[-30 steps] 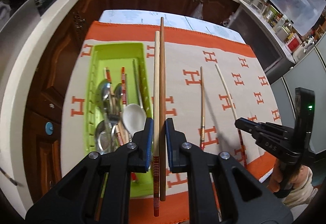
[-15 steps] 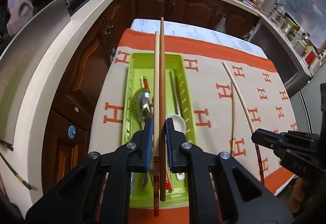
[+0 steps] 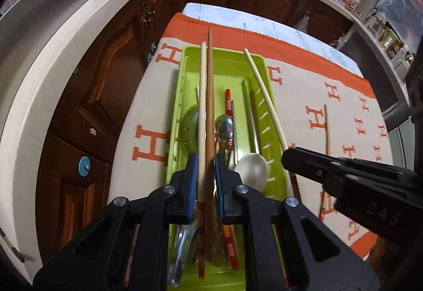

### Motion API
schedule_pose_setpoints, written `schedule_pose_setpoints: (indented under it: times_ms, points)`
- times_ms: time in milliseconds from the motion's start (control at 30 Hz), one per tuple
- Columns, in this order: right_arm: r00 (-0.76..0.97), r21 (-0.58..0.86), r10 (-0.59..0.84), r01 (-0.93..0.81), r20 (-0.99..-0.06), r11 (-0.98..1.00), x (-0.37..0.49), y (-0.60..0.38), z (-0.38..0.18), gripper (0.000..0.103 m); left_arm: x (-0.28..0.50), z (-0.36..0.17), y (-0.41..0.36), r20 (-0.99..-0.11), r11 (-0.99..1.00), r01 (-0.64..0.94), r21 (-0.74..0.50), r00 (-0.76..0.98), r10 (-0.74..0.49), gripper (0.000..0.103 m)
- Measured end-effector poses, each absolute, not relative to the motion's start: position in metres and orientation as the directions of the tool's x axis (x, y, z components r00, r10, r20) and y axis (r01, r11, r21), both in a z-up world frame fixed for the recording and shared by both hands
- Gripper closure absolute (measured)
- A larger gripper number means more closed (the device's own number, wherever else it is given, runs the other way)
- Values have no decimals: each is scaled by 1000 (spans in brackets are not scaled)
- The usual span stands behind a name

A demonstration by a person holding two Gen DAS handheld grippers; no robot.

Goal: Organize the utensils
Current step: 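Lower the chopsticks into the green tray and open both grippers, then grasp the last wooden chopstick on the blanket with the right gripper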

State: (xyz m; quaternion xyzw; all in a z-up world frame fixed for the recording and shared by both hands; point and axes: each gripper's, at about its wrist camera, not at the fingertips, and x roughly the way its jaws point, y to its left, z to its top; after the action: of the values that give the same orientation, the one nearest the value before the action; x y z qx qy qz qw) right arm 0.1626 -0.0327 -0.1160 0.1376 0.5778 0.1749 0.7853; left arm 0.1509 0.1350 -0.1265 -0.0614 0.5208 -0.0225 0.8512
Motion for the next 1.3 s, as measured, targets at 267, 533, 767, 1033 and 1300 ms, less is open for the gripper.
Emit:
schedule_pose_setpoints:
  times_ms: [267, 533, 767, 1033, 1300]
  points:
    - [235, 441, 452, -98, -861, 892, 167, -26, -130, 97, 149, -127, 137, -889, 995, -41, -94, 453, -65, 68]
    - [264, 430, 439, -95, -859, 898, 159, -37, -123, 94, 130, -119, 146, -883, 992, -82, -91, 467, -42, 47]
    - [284, 399, 408, -92, -868, 912, 140, -52, -121, 87, 109, -119, 148, -890, 989, -90, -115, 452, -63, 47]
    - [304, 386, 391, -77, -869, 919, 117, -77, -118, 87, 88, -107, 142, -883, 990, -82, -118, 465, -67, 47]
    - [333, 374, 360, -22, -872, 927, 97, -116, -115, 87, 74, -95, 128, -877, 993, -56, -108, 476, -69, 47]
